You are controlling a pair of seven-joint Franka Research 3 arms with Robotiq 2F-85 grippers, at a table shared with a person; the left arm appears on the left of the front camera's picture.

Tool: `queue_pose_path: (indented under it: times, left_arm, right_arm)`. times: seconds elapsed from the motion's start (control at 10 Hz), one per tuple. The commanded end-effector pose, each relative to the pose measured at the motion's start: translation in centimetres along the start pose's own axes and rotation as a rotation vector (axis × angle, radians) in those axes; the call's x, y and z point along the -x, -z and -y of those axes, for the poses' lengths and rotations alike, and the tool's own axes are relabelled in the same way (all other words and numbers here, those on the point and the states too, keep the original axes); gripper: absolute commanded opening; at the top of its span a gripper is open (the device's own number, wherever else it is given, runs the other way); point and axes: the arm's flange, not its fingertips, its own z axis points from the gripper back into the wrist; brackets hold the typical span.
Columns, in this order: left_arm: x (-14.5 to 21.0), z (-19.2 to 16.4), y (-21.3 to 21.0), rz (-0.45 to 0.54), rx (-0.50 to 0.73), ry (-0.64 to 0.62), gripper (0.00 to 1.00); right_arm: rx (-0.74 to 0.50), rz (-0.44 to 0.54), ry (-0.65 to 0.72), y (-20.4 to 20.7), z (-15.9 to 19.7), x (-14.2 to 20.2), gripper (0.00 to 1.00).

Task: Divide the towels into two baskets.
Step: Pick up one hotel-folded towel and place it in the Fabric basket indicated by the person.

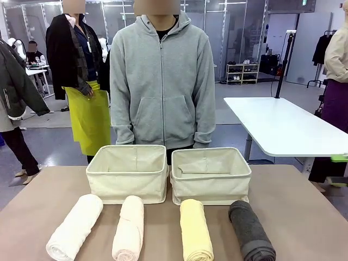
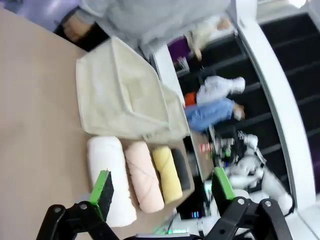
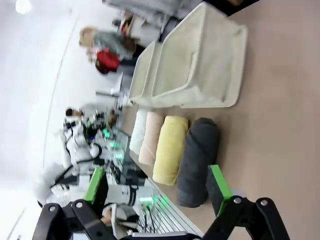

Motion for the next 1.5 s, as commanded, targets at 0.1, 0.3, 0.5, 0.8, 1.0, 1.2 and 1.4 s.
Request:
queue_pose_path:
  times: [0.1,0.3,0.5,0.8,1.0,1.2,1.4]
  left_arm:
    - [2.0,0.0,-4.9,0.119,-0.063,0.003,1.0]
    - [1.0,-0.6,-6.2,0.144,-0.048,-0.02,1.0]
    - [1.0,-0.6,-6.2,0.144,-0.048,-0.02,1.0]
    - [1.0,-0.6,-6.2,0.144,-0.048,-0.02,1.0]
    - [1.0,-0.6,-6.2,0.144,-0.048,-0.02,1.0]
    - [1.0,-0.6,-6.2,0.144,-0.048,-0.02,1.0]
    - [1.0,-0.6,-6.2,0.144,-0.048,-0.02,1.0]
  right_arm:
    - [-0.022,0.127,0.005,-3.0,0.6,2.1,1.0]
    - [0.002,0.1,0.04,-3.8,1.1,1.7,1.0]
    - [0.002,0.1,0.04,-3.8,1.1,1.7,1.0]
    - [0.002,0.1,0.04,-3.8,1.1,1.7,1.0]
    - [0.002,0.1,0.04,-3.8,1.1,1.7,1.0]
    - [0.002,0.1,0.04,-3.8,1.1,1.7,1.0]
    - [0.002,0.1,0.04,-3.8,1.1,1.7,1.0]
